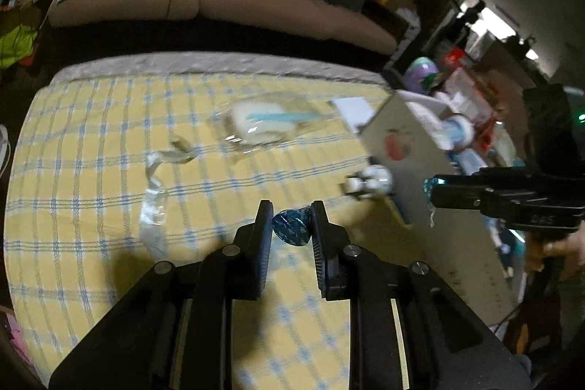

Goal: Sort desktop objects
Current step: 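Carry both blue gems into the box and open both tools to release, then withdraw both open tools from the box back over the table, then grasp the white Hello Kitty figurine with the left tool and lift, then grasp the clear plastic ribbon with the right tool while the left tool holds the figurine, then carry the figurine and ribbon into the box and open both tools to release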

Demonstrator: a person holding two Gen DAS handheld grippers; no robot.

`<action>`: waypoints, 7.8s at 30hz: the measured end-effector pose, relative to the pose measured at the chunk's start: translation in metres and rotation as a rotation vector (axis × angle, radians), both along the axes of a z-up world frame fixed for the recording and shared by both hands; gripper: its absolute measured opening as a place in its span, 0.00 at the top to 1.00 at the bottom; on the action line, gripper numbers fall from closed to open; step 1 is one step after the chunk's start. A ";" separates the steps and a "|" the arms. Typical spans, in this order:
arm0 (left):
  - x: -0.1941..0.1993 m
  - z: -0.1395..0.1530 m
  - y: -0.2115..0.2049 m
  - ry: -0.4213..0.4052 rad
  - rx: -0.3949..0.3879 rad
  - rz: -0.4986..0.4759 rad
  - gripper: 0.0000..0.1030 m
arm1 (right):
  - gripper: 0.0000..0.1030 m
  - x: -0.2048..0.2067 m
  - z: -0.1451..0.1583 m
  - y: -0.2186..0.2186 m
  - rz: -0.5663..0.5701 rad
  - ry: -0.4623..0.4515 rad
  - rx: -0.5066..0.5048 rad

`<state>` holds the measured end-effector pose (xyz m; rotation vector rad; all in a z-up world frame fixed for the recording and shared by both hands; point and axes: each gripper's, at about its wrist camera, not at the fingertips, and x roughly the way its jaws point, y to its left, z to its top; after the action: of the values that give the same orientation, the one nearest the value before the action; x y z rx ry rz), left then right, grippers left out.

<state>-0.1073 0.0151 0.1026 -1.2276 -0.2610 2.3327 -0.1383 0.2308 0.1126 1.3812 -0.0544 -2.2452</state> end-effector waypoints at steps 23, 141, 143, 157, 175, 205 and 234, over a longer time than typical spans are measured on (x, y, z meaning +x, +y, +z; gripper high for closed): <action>0.138 0.035 0.275 -0.030 0.004 -0.409 0.81 | 0.81 0.161 0.009 0.225 -0.259 -0.019 -0.028; 0.143 -0.039 -0.105 0.061 0.048 0.095 0.53 | 0.43 0.026 -0.056 -0.145 0.098 0.142 0.073; 0.144 -0.039 -0.111 0.062 0.056 0.103 0.53 | 0.53 0.007 -0.072 -0.162 0.112 0.114 0.093; 0.145 -0.033 -0.119 0.079 0.063 0.130 0.53 | 0.95 -0.021 -0.091 -0.186 0.122 0.096 0.105; 0.149 0.091 0.037 0.242 0.094 -0.096 0.53 | 0.95 0.087 0.149 0.052 -0.078 0.335 -0.161; 0.085 0.066 0.221 0.193 0.038 -0.222 0.53 | 0.91 0.023 0.013 0.196 -0.329 0.055 -0.099; 0.070 0.045 0.234 0.322 -0.118 -0.171 0.09 | 0.42 0.110 0.044 0.240 -0.346 0.184 -0.163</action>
<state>-0.0372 0.2496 0.1477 -0.8679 0.0883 2.3749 -0.0284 0.4707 0.1566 1.1428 -0.4335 -2.5743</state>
